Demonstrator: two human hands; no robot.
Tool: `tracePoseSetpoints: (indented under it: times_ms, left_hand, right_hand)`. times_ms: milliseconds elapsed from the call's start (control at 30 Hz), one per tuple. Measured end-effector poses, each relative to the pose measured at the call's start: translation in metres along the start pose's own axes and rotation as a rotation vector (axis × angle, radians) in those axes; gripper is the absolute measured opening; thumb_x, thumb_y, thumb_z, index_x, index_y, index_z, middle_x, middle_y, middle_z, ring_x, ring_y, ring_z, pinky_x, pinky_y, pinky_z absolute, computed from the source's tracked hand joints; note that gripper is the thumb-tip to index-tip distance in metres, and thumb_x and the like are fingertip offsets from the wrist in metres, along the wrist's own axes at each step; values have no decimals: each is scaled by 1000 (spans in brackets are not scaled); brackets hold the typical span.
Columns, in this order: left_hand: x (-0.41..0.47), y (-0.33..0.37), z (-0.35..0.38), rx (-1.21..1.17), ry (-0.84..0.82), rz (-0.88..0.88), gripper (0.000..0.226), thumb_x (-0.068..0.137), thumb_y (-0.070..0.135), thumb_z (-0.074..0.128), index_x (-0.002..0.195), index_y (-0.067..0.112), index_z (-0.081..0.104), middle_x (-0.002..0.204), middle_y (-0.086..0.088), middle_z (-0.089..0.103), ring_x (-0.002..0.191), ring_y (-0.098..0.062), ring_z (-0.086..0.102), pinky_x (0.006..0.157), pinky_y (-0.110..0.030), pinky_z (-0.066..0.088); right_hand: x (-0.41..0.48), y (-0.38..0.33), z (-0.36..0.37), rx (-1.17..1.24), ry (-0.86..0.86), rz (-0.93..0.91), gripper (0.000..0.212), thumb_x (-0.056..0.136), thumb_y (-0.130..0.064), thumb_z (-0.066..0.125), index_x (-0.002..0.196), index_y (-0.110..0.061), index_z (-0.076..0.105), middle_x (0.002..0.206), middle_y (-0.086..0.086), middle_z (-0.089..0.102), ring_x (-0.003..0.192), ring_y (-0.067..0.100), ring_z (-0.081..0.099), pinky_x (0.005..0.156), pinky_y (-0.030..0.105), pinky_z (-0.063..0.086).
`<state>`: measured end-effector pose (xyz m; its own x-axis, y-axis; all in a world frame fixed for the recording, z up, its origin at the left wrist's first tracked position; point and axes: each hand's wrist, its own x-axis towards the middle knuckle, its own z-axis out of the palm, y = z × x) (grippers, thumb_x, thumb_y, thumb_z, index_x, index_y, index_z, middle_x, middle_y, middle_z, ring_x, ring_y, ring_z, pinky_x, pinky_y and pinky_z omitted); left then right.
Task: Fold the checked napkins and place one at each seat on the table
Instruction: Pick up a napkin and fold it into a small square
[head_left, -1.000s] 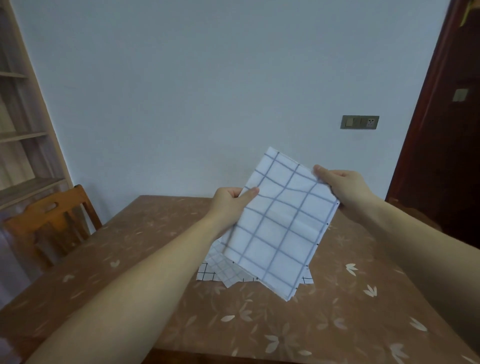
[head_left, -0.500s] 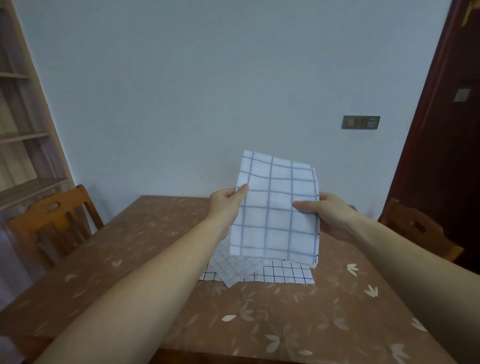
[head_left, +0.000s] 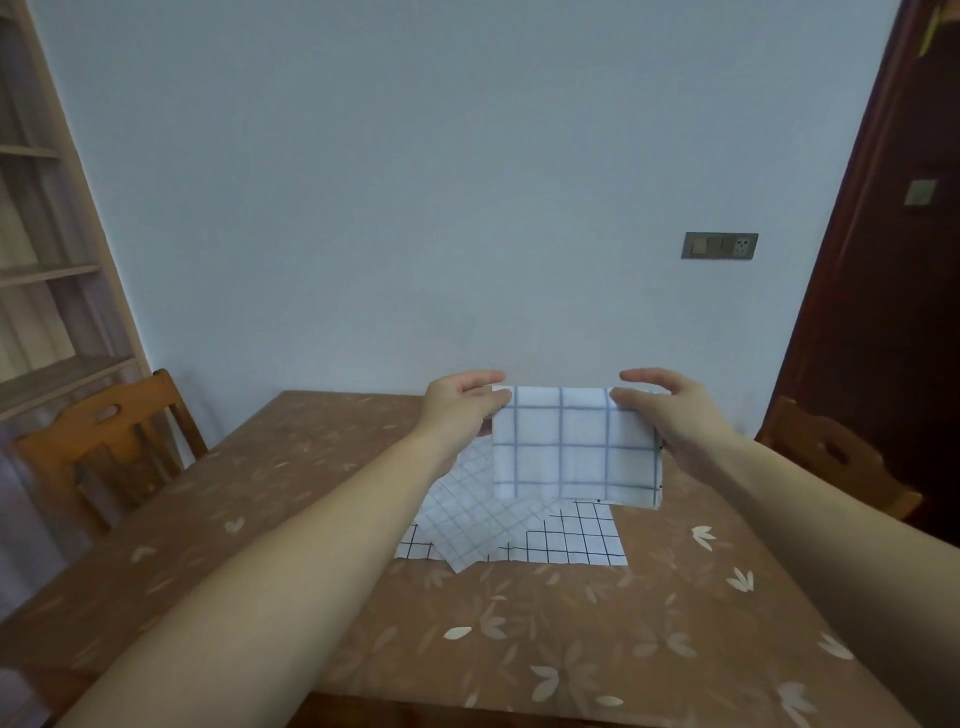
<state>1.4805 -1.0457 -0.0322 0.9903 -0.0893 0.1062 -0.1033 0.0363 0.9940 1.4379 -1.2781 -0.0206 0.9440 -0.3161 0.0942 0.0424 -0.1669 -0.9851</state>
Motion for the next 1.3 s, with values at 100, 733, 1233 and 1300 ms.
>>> tracePoseSetpoints:
  times_ms: [100,733,1233,1300]
  left_hand:
    - [-1,0,-2,79,-17,19,25,89,2,65,113,8,67,114,-20,67,84,-26,66,46,-12,46]
    - [-11,15,-1,501,35,184,11,85,19,71,95,18,74,87,-1,72,64,-11,63,50,-18,44]
    - [-28,25,16,507,-234,299,23,80,15,74,98,30,71,76,12,67,78,-4,61,82,-24,49]
    - [-29,24,12,537,-227,329,30,79,12,75,104,28,68,81,11,62,77,-6,56,80,-22,47]
  right_hand:
    - [2,-2,-6,25,-21,-4,17,79,-14,77,94,-20,72,97,10,68,76,21,61,69,31,49]
    - [-5,-2,-28,-1050,-115,-282,16,89,-27,62,85,-15,72,75,2,66,70,18,56,58,28,42]
    - [-25,-25,27,-669,-333,-402,22,87,-35,69,76,-16,73,60,-3,58,56,9,46,56,24,37]
    - [-22,-25,24,-632,-352,-392,17,86,-32,70,77,-19,74,71,7,68,62,11,53,62,28,42]
